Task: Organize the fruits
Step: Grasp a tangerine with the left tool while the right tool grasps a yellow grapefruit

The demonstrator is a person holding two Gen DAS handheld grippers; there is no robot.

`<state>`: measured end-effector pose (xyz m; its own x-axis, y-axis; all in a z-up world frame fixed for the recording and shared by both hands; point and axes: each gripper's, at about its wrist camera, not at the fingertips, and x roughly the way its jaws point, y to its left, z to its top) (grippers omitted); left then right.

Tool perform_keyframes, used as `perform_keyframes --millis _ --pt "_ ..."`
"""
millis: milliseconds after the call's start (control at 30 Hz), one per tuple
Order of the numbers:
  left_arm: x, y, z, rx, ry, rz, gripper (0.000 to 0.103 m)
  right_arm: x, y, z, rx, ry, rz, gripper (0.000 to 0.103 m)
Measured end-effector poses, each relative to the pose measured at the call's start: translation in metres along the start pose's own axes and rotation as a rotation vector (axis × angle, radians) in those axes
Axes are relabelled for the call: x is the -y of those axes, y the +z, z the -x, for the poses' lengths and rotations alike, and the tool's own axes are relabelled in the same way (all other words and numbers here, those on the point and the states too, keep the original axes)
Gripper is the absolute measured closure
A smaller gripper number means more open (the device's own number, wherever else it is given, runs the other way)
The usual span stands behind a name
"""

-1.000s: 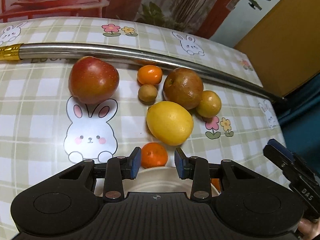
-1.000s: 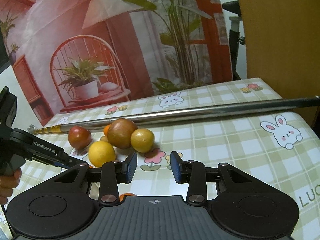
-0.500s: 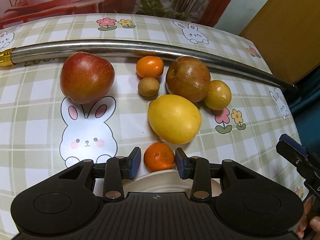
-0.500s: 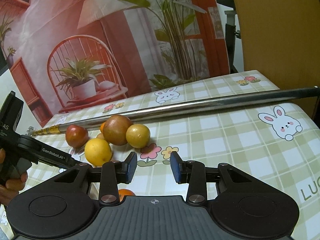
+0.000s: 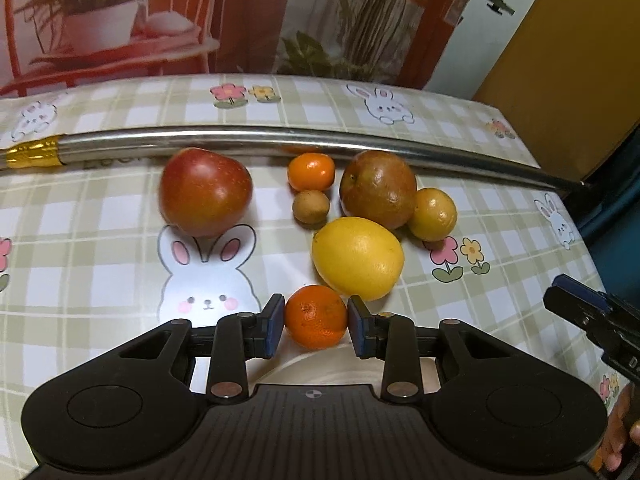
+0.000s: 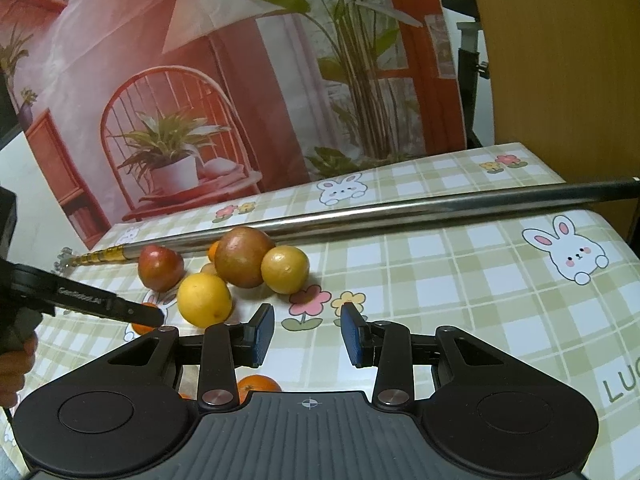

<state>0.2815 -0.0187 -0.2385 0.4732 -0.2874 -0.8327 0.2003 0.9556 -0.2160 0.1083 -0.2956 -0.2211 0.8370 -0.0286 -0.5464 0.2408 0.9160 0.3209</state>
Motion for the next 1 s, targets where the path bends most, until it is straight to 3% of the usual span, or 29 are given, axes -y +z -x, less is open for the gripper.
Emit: perform_keyframes --millis 233,367,733,1000 --pt "-0.013 -0.019 0.036 0.062 0.026 -0.004 0.067 -0.013 0.001 -0.006 -0.017 0.021 0.052 0.068" --pt "-0.016 -0.035 0.059 0.114 0.066 -0.028 0.067 -0.028 0.005 -0.015 -0.036 0.049 0.136 0.068" --pt "-0.014 -0.064 0.09 0.196 0.074 -0.033 0.067 -0.086 0.029 -0.064 -0.065 0.177 0.353 0.067" --pt "-0.015 -0.073 0.091 0.209 0.056 -0.031 0.067 -0.1 0.031 -0.108 -0.177 0.187 0.343 0.06"
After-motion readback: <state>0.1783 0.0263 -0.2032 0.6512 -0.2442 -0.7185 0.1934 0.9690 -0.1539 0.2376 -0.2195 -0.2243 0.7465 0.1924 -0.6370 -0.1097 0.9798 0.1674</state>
